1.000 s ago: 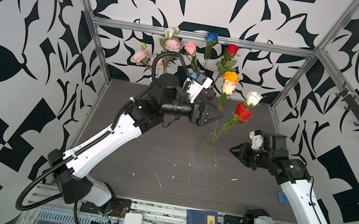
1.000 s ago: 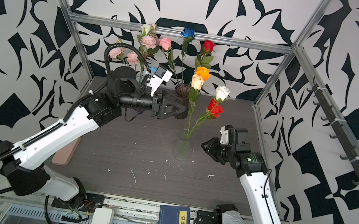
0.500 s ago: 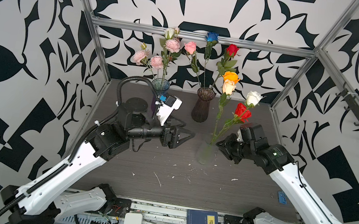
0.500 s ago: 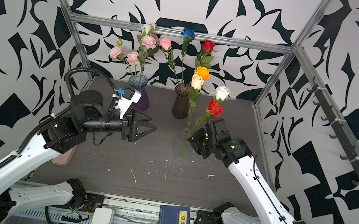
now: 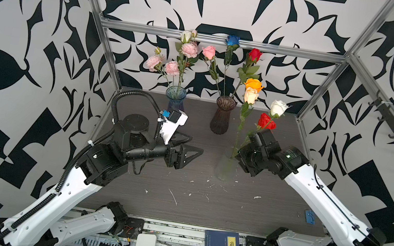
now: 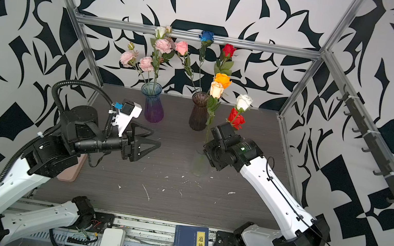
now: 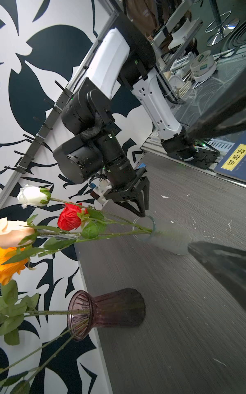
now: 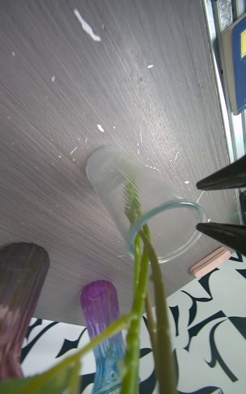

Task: Arrange flowers in a vase
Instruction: Move the vase to the top-right of the table.

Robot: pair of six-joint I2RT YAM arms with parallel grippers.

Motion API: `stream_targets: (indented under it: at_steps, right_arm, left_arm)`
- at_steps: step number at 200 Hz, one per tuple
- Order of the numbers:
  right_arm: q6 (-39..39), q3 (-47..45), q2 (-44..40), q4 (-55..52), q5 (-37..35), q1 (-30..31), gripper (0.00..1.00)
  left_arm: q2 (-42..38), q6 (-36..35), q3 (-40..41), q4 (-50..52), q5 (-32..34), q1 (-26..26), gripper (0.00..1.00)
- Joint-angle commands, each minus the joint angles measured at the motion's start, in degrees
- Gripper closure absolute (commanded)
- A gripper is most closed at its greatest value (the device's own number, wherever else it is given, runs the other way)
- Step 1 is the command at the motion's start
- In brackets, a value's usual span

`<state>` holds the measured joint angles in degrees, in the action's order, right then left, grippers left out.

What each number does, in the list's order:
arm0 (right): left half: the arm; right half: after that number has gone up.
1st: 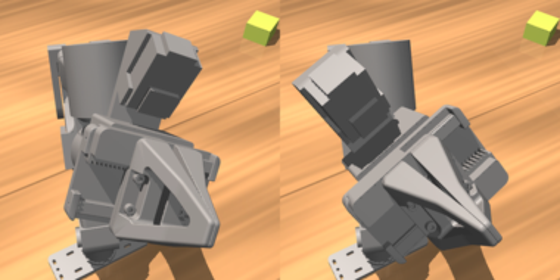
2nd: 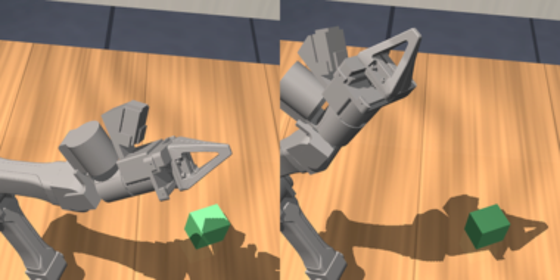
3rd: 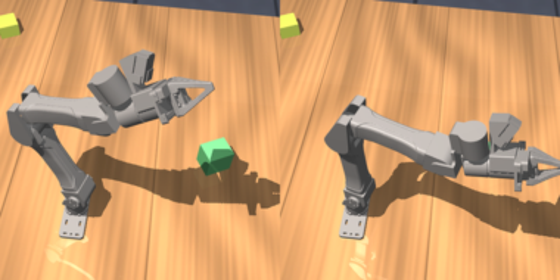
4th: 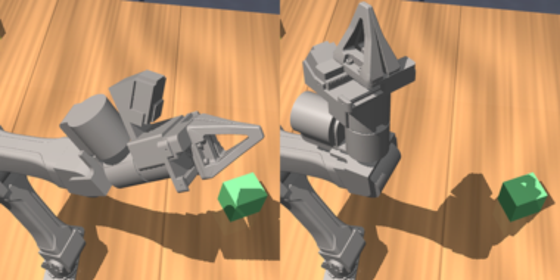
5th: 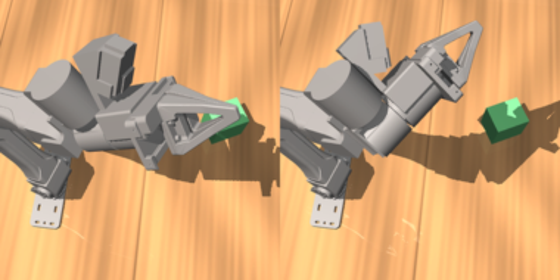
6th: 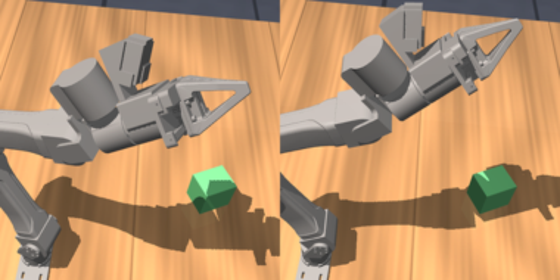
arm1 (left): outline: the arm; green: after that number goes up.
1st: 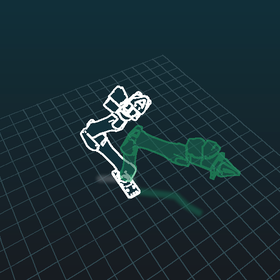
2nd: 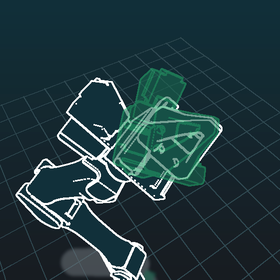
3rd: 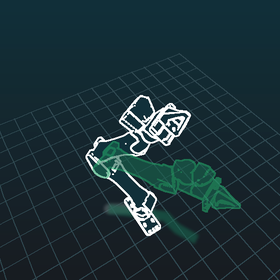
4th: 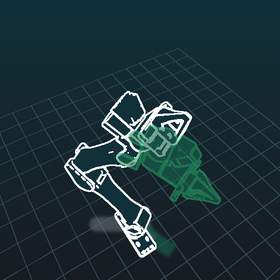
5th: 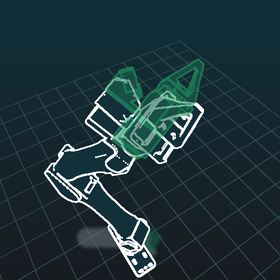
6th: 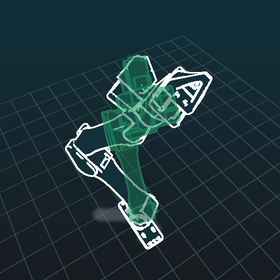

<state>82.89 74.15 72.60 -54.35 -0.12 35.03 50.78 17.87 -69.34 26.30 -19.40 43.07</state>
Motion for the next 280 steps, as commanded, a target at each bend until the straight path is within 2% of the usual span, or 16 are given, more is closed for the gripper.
stream_targets:
  at_steps: [1, 28, 75, 98, 135, 182, 208, 229, 250, 280]
  right_arm:
    - [2.4, 2.5, 0.3, -3.3, -4.1, 0.4, 0.7]
    - [2.2, 1.7, 1.4, -2.0, -3.7, 0.4, 0.7]
    - [0.7, 0.8, 3.3, 1.4, -2.4, 0.8, 0.7]
    - [0.5, 1.0, 4.4, 1.7, -2.4, 1.4, 0.7]
    - [1.6, -0.2, 5.2, 1.7, -2.4, 1.8, 0.71]
    - [1.9, -0.4, 5.5, 0.1, -3.7, 1.8, 0.74]
    - [1.4, 0.1, 5.7, -0.6, -4.4, 1.8, 0.79]
    - [0.7, 0.4, 5.8, -1.2, -4.6, 1.8, 0.86]
    - [0.6, 0.3, 6.0, -1.2, -4.7, 1.8, 0.88]
    - [-0.1, 0.7, 6.0, -1.4, -4.6, 1.5, 0.99]
  left_arm:
    - [-2.0, -1.3, 0.7, 2.9, 1.7, -0.2, 0.2]
    - [-4.5, -1.8, 1.6, 4.1, 3.9, -0.2, 0.2]
    - [-6.5, -0.1, -1.2, 13.2, 7.1, -0.2, 0.21]
    - [-8.9, 1.3, -0.4, 15.6, 7.8, -0.2, 0.22]
    - [-11.1, 5.0, -0.7, 23.9, 12.9, -0.2, 0.23]
    - [-17.4, 8.1, 4.0, 24.6, 15.4, -0.3, 0.26]
    - [-19.7, 8.1, 6.1, 23.8, 16.7, -0.2, 0.27]
    - [-20.0, 8.0, 6.5, 24.2, 16.7, -0.2, 0.27]
    - [-19.9, 7.8, 6.5, 24.7, 16.6, -0.3, 0.27]
    - [-20.6, 7.7, 7.1, 24.8, 16.9, -0.2, 0.27]
